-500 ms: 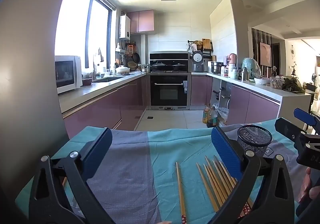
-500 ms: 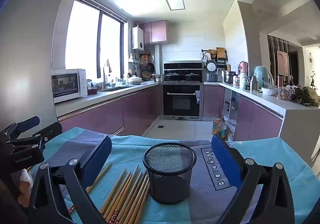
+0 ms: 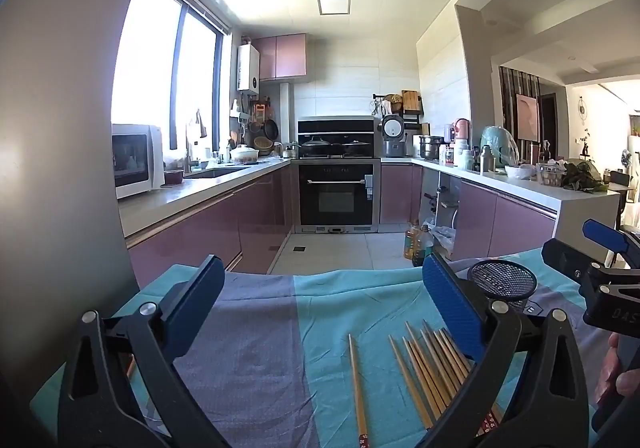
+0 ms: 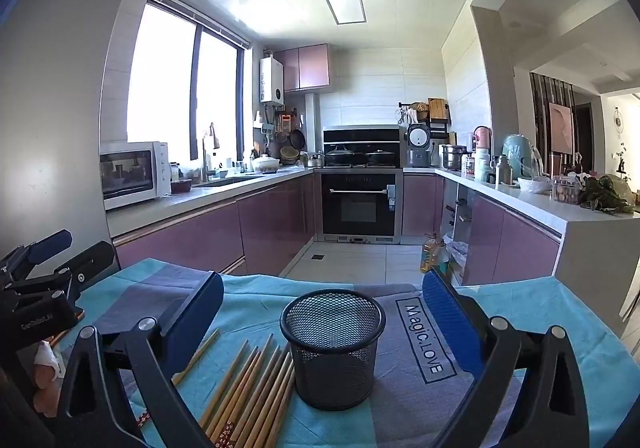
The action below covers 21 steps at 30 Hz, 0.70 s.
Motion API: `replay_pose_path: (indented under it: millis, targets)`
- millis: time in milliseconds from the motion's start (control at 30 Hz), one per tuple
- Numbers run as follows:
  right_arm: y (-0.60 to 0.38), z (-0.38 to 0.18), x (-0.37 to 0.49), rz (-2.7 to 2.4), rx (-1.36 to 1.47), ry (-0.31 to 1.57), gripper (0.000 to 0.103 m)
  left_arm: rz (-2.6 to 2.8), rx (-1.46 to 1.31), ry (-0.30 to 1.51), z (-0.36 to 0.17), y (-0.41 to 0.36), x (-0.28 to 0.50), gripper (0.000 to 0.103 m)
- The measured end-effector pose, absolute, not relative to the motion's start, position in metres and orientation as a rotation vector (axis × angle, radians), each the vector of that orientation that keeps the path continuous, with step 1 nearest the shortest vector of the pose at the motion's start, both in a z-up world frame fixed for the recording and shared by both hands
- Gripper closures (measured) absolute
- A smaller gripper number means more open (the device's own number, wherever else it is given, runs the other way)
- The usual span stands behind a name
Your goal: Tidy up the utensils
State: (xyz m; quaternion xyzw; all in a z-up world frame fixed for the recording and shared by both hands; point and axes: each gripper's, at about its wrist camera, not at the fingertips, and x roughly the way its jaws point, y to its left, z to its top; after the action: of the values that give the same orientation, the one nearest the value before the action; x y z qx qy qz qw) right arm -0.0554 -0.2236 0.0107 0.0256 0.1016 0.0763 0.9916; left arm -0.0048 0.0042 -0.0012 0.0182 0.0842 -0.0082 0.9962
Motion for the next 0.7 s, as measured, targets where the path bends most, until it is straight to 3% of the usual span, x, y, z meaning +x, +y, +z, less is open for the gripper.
replay_pose_path:
  millis: [700]
  targets:
    - [-0.2223,0.0112,-0.0498,0.149,0.065,0.206,0.007,-0.013,0.038,0.147,-0.0009,0.0037,-0.0081,0.005]
